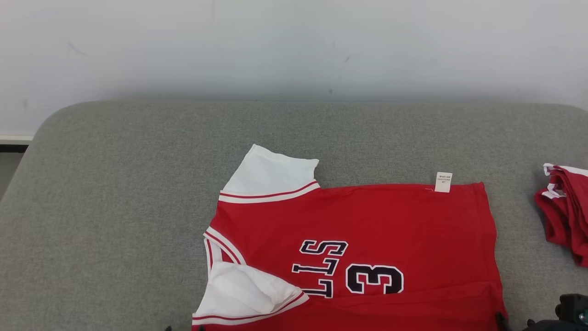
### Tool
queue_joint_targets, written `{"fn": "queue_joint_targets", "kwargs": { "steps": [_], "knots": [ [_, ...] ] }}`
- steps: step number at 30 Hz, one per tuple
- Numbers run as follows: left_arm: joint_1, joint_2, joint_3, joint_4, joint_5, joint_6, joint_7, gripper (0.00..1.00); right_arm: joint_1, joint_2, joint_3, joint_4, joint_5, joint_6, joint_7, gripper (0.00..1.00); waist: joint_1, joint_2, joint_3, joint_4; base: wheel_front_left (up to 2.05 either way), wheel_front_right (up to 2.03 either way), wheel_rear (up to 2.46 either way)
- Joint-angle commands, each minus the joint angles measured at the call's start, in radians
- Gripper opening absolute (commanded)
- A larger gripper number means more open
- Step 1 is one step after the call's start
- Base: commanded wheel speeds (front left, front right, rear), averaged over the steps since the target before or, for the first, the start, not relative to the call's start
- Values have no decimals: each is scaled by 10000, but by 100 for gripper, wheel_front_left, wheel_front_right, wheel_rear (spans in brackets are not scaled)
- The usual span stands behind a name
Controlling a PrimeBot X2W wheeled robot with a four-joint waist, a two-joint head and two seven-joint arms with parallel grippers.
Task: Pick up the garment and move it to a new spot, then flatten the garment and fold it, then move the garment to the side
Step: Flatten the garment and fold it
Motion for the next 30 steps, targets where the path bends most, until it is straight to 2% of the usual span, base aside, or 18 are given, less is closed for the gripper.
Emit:
{"fn": "queue_joint_targets", "kwargs": {
  "steps": [1,8,10,13,20,27,30],
  "knots": [
    [81,146,110,-137,-123,58,-76,100,-123,-28,-66,-52,-140,-29,-16,100,0,0,-45,-28,0,0,0],
    [-1320,617,561,-1101,-127,-1,314,100,-1285,-25,96,-573,-717,-28,546,100,0,0,110,-186,0,0,0],
    [-2008,671,544,-1198,-103,-168,551,100,-1834,-26,273,-660,-801,-28,975,100,0,0,254,-276,0,0,0],
    [-3192,641,414,-1061,-238,-656,1109,100,-2872,-144,485,-505,-676,-28,1723,100,0,0,598,-412,0,0,0],
    [-5948,38,434,523,-1054,-1476,2563,100,-5541,-693,1100,622,-405,-28,2906,100,0,0,1616,-782,0,0,0],
    [-8173,-53,217,2095,-1063,-1958,3569,100,-7812,-717,1959,1778,-383,-28,3269,100,0,0,2865,-1415,0,0,0],
    [-8921,121,-6,2646,-747,-1990,3947,100,-8470,-754,2337,2135,-379,-28,3169,100,0,0,3319,-1611,0,0,0]
  ]
}}
